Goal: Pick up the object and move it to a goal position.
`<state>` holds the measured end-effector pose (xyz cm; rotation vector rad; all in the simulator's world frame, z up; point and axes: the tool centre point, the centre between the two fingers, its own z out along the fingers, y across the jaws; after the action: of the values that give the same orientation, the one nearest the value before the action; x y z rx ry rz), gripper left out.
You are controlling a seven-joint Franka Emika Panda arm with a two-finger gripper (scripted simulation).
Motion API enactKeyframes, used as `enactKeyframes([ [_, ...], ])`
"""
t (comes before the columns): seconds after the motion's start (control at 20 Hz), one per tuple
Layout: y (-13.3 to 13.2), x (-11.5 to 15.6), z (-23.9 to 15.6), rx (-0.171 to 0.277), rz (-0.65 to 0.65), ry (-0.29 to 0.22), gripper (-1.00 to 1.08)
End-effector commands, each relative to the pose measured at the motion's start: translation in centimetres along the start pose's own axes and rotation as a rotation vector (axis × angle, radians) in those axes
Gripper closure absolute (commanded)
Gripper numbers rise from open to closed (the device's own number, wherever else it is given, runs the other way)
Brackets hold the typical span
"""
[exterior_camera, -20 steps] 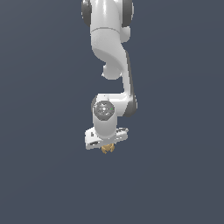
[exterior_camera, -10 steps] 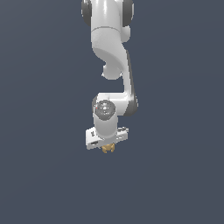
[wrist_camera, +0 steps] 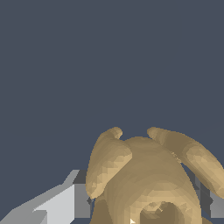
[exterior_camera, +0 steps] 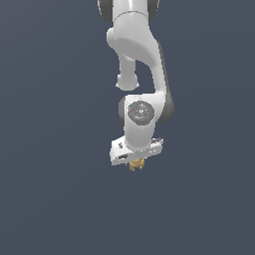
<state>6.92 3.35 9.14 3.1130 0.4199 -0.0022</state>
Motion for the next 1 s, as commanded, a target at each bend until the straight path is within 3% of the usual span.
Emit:
enactKeyframes([
  [0.0, -2.3, 0.6, -2.1, 0.0, -0.001, 0.001, 1.08],
  [0.65, -13.5, 4.2, -12.4, -0.001, -0.001, 0.001, 1.08],
  [0.95, -17.2, 5.5, -15.8, 0.0, -0.001, 0.001, 1.08],
])
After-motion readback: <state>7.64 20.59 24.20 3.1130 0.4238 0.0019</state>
